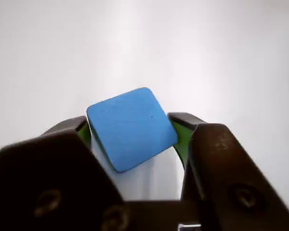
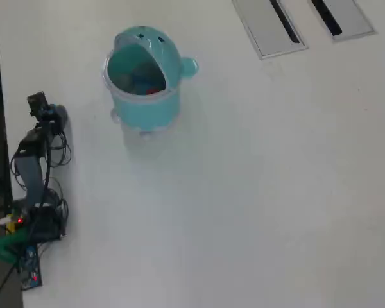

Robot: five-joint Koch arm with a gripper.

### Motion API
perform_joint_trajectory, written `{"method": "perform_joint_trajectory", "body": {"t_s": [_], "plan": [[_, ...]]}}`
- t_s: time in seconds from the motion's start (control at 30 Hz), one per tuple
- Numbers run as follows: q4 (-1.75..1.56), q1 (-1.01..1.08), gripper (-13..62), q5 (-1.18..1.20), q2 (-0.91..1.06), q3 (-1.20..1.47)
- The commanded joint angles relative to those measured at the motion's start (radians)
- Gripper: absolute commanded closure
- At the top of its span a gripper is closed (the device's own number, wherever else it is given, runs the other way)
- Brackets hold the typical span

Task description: Grasp RGB lego blocks and put them in the bin one by one.

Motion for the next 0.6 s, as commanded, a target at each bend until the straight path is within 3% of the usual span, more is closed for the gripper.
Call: {"method": "perform_joint_trajectory", "body": {"t_s": [0.0, 0.23, 0.57], "plan": [[-0.051, -0.003, 20.5, -0.029, 0.003, -0.071], [-0.098, -0.015, 38.2, 0.017, 0.026, -0.029], [-0.092, -0.009, 39.2, 0.018, 0.222, 0.091]]}}
